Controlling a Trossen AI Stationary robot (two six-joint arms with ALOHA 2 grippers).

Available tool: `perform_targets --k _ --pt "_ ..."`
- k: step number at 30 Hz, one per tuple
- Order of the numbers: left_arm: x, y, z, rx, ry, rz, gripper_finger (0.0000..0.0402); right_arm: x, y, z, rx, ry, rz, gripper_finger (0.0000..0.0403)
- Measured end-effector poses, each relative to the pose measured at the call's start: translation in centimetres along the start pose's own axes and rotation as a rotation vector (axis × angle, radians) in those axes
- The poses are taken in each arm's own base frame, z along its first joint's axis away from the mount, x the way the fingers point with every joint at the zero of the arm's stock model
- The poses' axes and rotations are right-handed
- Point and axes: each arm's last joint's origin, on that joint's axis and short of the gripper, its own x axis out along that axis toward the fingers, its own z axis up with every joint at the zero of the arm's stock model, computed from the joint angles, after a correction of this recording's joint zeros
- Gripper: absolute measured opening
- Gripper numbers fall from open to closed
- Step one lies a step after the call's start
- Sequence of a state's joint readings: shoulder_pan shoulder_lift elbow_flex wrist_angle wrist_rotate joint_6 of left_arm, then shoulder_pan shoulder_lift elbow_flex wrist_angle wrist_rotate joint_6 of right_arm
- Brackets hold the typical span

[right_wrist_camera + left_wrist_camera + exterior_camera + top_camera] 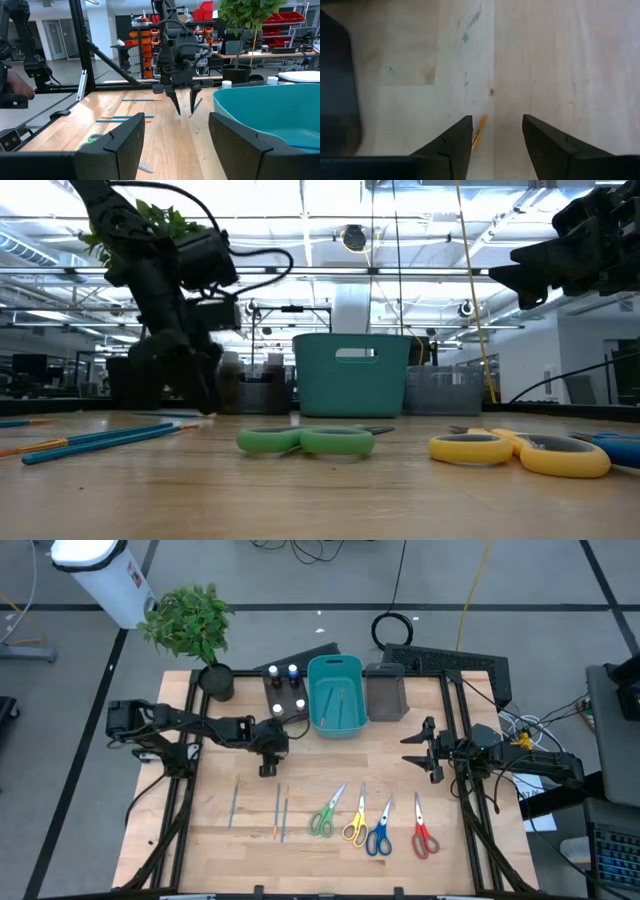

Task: Pick & Place Paint Supplies
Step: Put the blue paint brush into the blue bin

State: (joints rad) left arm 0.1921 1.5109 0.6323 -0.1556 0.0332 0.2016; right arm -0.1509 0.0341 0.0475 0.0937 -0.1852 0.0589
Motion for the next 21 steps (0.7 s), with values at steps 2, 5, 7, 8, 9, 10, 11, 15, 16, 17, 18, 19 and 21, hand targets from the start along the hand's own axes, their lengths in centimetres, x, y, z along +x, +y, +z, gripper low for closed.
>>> perform_targets --k 2,5,7,8,9,10,11,15,16,17,18,19,21 --pt "0.6 0.1 -0.3 -0.008 0.022 -0.006 0.0172 0.0 0.0 0.0 0.000 0.000 0.000 0.0212" --pt "1.2 0.3 -0.4 -0.022 0.042 -0.018 0.0156 0.0 0.0 0.0 0.000 0.000 0.000 0.0212" --pt "1.4 0.4 -0.5 -0.040 0.051 -0.023 0.0144 0.0 0.0 0.0 0.000 0.000 0.000 0.0212" --pt "1.5 0.4 -0.6 -0.044 0.054 -0.026 0.0136 0.0 0.0 0.0 0.000 0.000 0.000 0.0212" --pt "1.5 0.4 -0.6 -0.046 0.056 -0.026 0.0129 0.0 0.0 0.0 0.000 0.000 0.000 0.0212" --pt "1.6 0.4 -0.6 -0.046 0.057 -0.027 0.0121 0.0 0.0 0.0 0.000 0.000 0.000 0.0212" --pt "1.6 0.4 -0.6 -0.046 0.058 -0.027 0.0113 0.0 0.0 0.0 0.000 0.000 0.000 0.0212" --pt "1.6 0.4 -0.7 -0.046 0.060 -0.040 0.0075 0.0 0.0 0.0 0.000 0.000 0.000 0.0212" --pt "1.6 0.4 -0.7 -0.050 0.061 -0.040 0.0065 0.0 0.0 0.0 0.000 0.000 0.000 0.0212" --pt "1.6 0.4 -0.7 -0.056 0.061 -0.040 0.0054 0.0 0.0 0.0 0.000 0.000 0.000 0.0212" --pt "1.6 0.4 -0.7 -0.068 0.062 -0.039 0.0042 0.0 0.0 0.0 0.000 0.000 0.000 0.0212" --pt "1.6 0.4 -0.7 -0.079 0.062 -0.038 0.0030 0.0 0.0 0.0 0.000 0.000 0.000 0.0212" --pt "1.7 0.4 -0.8 -0.092 0.065 -0.035 0.0009 0.0 0.0 0.0 0.000 0.000 0.000 0.0212"
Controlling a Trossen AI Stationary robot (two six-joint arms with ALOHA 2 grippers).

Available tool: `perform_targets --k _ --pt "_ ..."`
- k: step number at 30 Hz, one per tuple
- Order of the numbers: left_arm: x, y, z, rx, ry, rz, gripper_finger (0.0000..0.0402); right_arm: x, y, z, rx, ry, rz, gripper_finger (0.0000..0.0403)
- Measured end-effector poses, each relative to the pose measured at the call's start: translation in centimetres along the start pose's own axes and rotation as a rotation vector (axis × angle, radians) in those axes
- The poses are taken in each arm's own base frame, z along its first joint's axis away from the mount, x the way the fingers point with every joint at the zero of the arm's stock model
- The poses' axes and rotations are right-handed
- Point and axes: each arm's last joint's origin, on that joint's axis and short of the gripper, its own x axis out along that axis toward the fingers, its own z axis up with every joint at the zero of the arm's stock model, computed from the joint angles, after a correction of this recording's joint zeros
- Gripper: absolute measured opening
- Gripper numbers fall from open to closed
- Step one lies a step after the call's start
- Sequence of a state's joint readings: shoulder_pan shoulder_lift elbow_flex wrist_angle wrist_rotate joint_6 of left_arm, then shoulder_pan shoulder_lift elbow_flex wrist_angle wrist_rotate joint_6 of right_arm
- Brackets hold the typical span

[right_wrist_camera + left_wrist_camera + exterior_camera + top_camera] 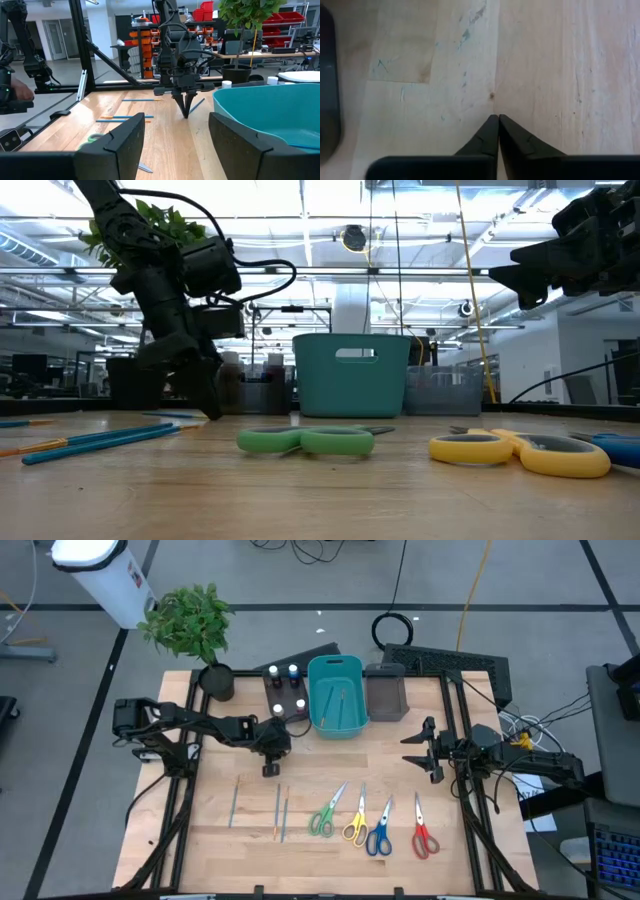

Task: Pick & Place Paint Supplies
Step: Put the blue paint brush into the blue bin

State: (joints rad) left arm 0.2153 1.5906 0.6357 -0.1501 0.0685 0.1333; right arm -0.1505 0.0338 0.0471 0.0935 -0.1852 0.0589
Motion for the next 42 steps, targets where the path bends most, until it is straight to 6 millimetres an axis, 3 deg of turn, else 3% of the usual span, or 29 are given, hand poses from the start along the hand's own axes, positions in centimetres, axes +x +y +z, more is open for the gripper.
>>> perform_targets --k 8,18,38,42 --pt "-0.4 0.0 0.4 -0.122 -0.051 0.020 0.0004 0.0 0.0 0.0 0.000 0.000 0.000 0.0212" --pt "-2.9 -1.0 1.8 -0.096 -0.207 0.075 0.0002 0.0 0.0 0.0 0.000 0.000 0.000 0.0212" --pt "-9.3 -2.4 6.6 -0.109 -0.849 0.170 0.0001 0.0 0.0 0.0 0.000 0.000 0.000 0.0212" --pt "-9.6 -2.5 7.0 -0.043 -0.856 0.157 0.0001 0.0 0.0 0.0 0.000 0.000 0.000 0.0212"
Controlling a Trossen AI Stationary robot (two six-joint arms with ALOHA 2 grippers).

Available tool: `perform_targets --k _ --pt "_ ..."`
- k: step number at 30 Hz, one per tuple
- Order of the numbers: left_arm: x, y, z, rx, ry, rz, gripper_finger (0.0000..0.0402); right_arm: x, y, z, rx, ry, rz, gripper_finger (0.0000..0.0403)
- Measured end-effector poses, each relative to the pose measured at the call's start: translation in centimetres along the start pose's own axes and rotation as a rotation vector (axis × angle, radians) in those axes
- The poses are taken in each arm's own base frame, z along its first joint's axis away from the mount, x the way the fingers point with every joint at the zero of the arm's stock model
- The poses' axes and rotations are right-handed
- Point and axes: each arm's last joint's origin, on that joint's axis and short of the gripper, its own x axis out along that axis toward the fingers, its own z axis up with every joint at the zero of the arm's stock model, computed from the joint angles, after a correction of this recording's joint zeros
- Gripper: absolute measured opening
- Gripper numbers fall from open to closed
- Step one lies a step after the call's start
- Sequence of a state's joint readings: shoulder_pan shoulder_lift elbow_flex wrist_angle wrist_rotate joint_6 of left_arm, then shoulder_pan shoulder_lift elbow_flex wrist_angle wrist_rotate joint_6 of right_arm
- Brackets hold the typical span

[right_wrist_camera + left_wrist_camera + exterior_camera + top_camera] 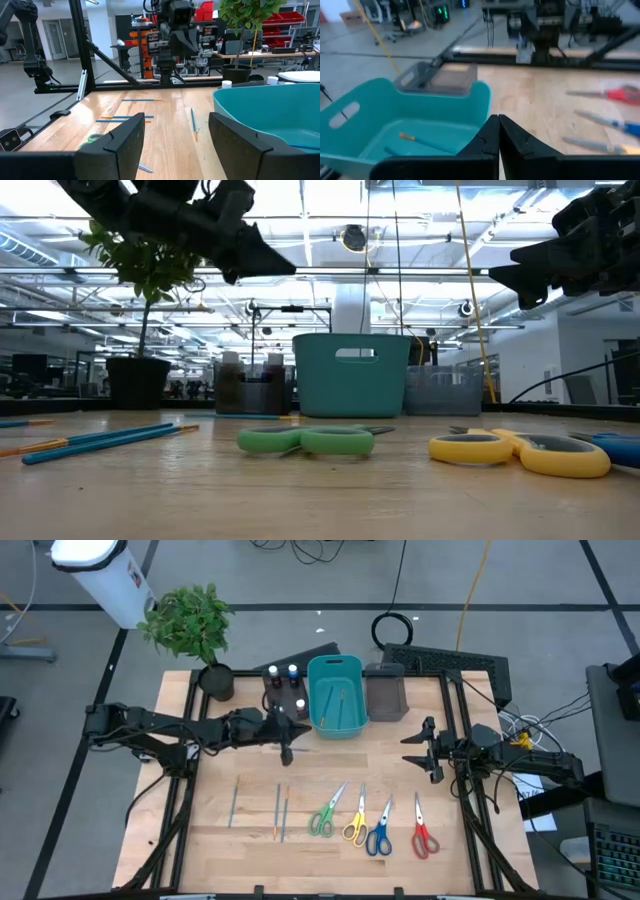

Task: Pick & Place Paint Supplies
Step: Put the blue paint brush into the blue bin

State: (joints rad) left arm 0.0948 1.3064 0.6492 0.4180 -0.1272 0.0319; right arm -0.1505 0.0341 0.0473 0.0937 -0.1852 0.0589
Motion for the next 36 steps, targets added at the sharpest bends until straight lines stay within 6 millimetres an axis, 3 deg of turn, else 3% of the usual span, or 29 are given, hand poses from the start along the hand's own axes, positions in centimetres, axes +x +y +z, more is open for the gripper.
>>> perform_targets --k 5,12,18,25,36 --pt "-0.1 0.0 -1.2 -0.039 0.129 0.005 0.0035 0.0 0.0 0.0 0.000 0.000 0.000 0.0212" --pt "-0.2 -0.2 -4.8 -0.082 0.463 -0.022 0.0141 0.0 0.0 0.0 0.000 0.000 -0.001 0.0212" --pt "1.4 -0.2 -7.5 0.037 0.575 0.040 0.0200 0.0 0.0 0.0 0.000 0.000 0.000 0.0212" --pt "3.0 0.2 -10.8 0.074 0.697 0.019 0.0188 0.0 0.0 0.0 0.000 0.000 0.000 0.0212" --pt "3.7 0.9 -12.5 -0.019 0.757 -0.101 0.0104 0.0 0.0 0.0 0.000 0.000 0.000 0.0212"
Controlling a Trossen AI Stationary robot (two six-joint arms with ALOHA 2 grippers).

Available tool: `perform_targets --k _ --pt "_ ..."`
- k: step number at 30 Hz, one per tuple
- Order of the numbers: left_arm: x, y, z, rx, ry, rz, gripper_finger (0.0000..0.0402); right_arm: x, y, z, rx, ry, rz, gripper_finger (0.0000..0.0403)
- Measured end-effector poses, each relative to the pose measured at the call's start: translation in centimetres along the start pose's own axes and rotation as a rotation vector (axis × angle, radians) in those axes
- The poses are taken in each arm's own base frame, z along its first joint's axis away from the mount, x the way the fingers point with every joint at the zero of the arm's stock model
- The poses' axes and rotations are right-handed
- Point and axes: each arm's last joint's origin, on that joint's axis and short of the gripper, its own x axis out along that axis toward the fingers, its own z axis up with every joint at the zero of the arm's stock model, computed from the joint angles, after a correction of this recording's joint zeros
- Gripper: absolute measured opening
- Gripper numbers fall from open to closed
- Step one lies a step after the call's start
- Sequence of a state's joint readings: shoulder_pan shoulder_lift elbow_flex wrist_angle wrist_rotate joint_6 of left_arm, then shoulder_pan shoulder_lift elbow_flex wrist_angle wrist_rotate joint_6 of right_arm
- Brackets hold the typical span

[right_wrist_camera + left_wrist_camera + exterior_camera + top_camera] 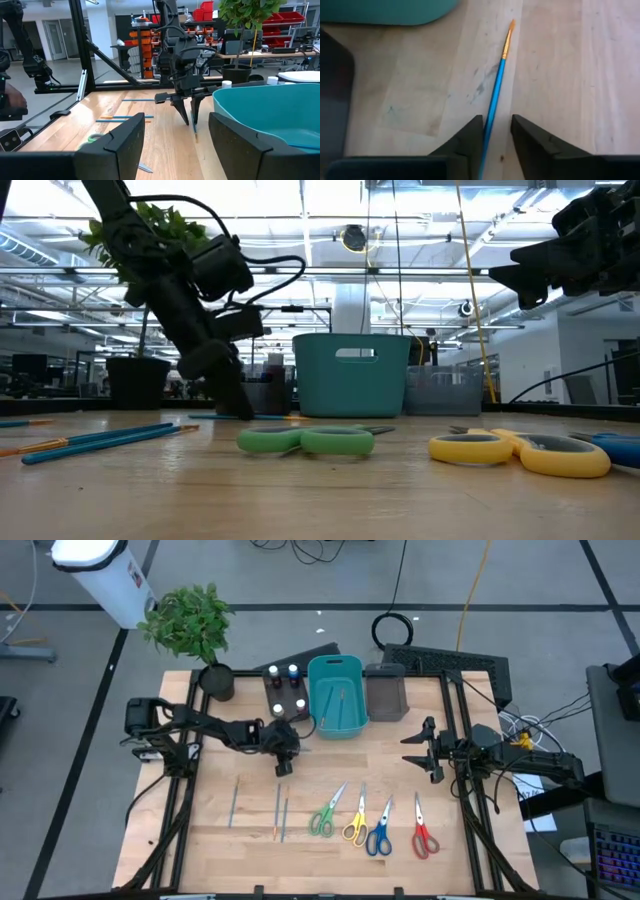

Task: Pick & Place Paint Supplies
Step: Put the blue paint brush into the blue bin

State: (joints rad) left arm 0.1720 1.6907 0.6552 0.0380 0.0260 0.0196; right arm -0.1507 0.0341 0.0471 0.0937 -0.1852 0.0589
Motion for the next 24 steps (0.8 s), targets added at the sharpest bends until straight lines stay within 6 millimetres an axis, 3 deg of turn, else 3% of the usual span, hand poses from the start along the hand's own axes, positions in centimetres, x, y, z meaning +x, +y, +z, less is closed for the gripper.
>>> perform_targets --k 6,17,24 --pt "0.0 0.0 -0.2 0.009 0.020 -0.031 0.0014 0.0 0.0 0.0 0.000 0.000 0.000 0.0212" --pt "0.0 -1.8 -0.4 -0.013 0.027 0.087 0.0004 0.0 0.0 0.0 0.000 0.000 0.000 0.0212" --pt "-2.1 -3.1 1.3 -0.042 -0.147 0.042 0.0001 0.0 0.0 0.0 0.000 0.000 0.000 0.0212"
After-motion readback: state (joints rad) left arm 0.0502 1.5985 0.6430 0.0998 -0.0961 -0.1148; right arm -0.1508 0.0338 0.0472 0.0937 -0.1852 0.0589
